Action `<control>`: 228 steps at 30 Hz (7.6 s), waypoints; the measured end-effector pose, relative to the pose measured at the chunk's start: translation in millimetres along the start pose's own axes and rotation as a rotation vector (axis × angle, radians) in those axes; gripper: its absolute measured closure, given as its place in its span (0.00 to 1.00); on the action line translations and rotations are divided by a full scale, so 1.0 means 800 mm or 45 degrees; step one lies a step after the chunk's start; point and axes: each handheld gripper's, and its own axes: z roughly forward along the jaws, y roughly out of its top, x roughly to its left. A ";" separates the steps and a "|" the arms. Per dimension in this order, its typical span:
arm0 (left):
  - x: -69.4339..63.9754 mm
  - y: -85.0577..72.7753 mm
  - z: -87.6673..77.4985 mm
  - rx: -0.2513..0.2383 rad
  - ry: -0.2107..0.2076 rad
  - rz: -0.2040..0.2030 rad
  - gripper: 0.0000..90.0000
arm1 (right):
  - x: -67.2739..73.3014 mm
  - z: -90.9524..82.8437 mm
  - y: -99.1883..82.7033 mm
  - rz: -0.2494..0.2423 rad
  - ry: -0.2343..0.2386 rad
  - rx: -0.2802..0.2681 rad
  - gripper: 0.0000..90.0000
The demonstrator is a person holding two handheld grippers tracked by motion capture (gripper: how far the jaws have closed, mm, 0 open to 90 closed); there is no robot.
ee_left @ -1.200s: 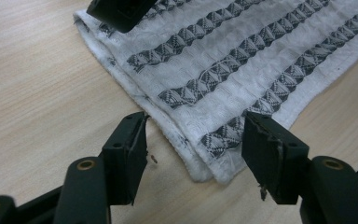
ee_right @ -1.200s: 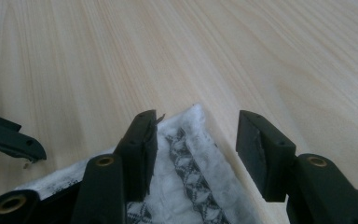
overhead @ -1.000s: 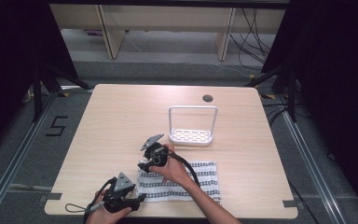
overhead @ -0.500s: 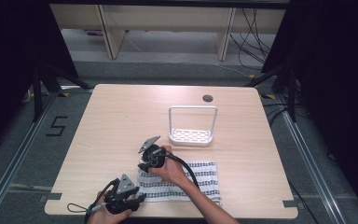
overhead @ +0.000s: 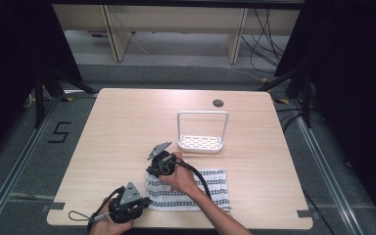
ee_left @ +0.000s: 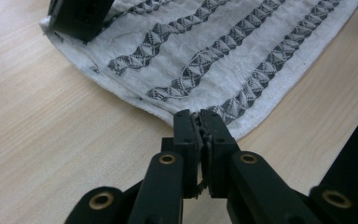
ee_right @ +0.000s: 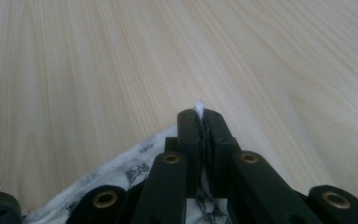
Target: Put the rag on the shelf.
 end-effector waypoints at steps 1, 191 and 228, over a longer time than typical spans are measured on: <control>0.000 0.000 0.000 0.000 0.000 0.000 0.95 | 0.000 0.000 0.000 0.000 0.000 0.000 0.97; 0.173 0.401 0.099 -0.055 0.140 -0.156 0.70 | -0.261 -0.255 0.041 0.545 -0.632 -0.273 0.82; 0.174 0.379 0.057 -0.073 0.125 -0.301 0.30 | -0.235 -0.286 0.008 0.642 -0.546 -0.348 0.36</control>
